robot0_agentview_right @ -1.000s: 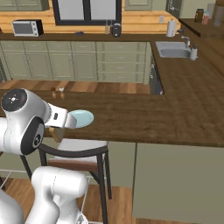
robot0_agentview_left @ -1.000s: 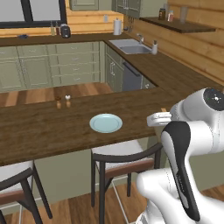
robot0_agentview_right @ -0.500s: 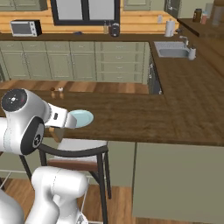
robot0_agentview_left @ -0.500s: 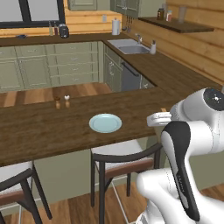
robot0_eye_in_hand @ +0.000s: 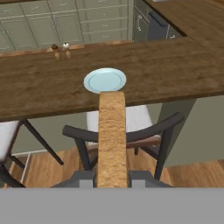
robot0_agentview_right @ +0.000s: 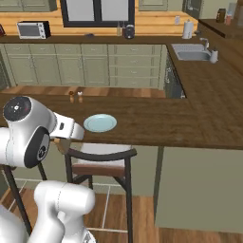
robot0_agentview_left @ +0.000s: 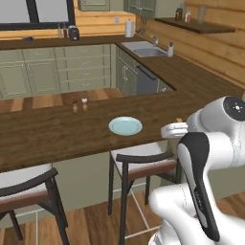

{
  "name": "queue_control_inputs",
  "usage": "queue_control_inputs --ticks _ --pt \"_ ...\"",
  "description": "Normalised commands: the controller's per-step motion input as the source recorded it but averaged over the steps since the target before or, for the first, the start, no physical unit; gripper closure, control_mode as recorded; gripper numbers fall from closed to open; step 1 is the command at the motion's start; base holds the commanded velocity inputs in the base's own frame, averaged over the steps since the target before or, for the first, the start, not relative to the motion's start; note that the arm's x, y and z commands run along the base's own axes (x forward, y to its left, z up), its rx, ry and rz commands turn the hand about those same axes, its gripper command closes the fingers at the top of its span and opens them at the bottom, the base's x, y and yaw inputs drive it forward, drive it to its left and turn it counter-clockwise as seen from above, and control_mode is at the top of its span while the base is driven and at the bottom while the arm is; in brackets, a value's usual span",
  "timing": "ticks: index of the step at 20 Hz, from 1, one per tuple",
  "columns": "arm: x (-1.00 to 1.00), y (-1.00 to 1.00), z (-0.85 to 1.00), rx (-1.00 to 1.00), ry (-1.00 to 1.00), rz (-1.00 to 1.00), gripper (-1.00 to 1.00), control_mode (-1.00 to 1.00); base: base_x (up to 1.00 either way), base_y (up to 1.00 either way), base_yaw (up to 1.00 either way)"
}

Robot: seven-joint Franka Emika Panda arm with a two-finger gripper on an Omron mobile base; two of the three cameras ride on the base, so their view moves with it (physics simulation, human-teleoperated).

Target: Start the toaster. Once the lever pops up, take the bread to the plate on the dining counter.

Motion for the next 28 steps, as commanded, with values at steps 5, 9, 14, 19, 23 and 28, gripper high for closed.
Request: queue_control_inputs --ticks 5,9,14,19,23,28 --pt "0.0 0.0 0.0 0.0 0.0 0.0 1.0 1.0 -0.06 0.42 0.0" --pt "0.0 0.0 0.0 0.0 0.0 0.0 1.0 1.0 0.57 0.0 0.0" --pt "0.0 0.0 0.0 0.0 0.0 0.0 1.0 1.0 0.84 0.0 0.04" --pt "0.0 0.0 0.0 0.0 0.0 0.0 1.0 1.0 0.69 0.0 0.01" --pt "0.0 0.0 0.0 0.0 0.0 0.0 1.0 1.0 0.07 0.0 0.0" --pt "0.0 0.0 0.0 0.0 0.0 0.0 1.0 1.0 0.0 0.0 0.0"
